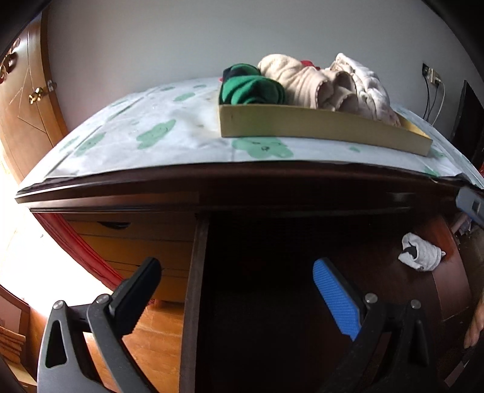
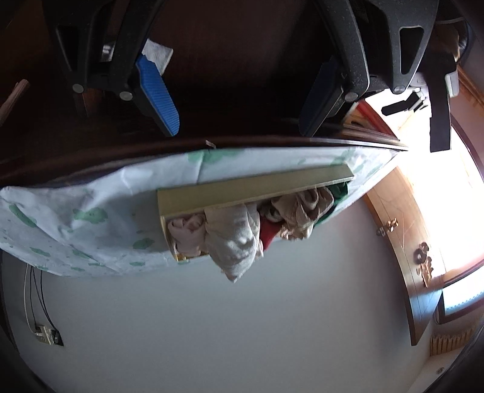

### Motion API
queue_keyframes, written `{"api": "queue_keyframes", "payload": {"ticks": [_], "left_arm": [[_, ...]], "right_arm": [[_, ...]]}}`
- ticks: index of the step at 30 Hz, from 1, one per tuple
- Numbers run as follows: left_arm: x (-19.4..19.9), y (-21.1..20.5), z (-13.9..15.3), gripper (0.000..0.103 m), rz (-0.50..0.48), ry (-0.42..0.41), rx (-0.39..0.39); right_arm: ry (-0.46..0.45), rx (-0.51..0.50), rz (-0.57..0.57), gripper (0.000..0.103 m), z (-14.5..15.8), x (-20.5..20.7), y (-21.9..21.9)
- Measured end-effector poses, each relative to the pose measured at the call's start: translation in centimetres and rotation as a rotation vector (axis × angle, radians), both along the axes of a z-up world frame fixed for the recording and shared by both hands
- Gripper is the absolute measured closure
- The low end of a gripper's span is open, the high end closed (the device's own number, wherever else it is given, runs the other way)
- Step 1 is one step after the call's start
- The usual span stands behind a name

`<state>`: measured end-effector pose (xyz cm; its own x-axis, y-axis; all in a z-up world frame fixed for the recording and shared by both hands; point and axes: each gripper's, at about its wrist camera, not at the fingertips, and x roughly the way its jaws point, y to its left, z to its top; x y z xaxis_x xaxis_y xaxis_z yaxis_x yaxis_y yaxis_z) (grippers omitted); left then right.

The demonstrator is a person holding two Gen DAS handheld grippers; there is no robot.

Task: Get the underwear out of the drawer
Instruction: 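Lower both open tools down into the drawer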

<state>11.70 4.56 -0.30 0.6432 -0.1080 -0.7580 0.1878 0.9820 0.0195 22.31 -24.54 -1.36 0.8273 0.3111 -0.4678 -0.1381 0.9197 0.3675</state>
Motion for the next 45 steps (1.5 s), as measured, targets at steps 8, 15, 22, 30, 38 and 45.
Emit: {"api": "queue_keyframes", "payload": {"ticks": [8, 15, 22, 30, 38, 45], "left_arm": [[-0.8, -1.0, -0.1, 0.009, -0.083, 0.065, -0.038], [-0.4, -2.6, -0.9, 0.02, -0.16, 0.172, -0.137], [1.3, -3.8, -3.0, 0.029, -0.06, 0.253, -0.148], [3.1, -3.6, -5.4, 0.03, 0.207, 0.327, -0.25], [5.1, -2.3, -8.5, 0.056, 0.425, 0.391, -0.31], [5.9, -1.3, -11.0, 0.056, 0.576, 0.465, -0.449]], "right_arm": [[0.097, -0.053, 0.028, 0.02, -1.8, -0.9, 0.0], [0.136, -0.052, 0.048, 0.024, -3.2, -1.1, -0.6], [0.174, -0.016, 0.052, 0.025, -4.2, -1.0, -1.6], [0.185, 0.011, 0.076, 0.025, -4.5, -0.4, -1.9], [0.204, 0.068, 0.072, 0.025, -5.1, 0.0, -3.4], [0.207, 0.101, 0.08, 0.025, -5.2, 0.4, -4.6]]}}
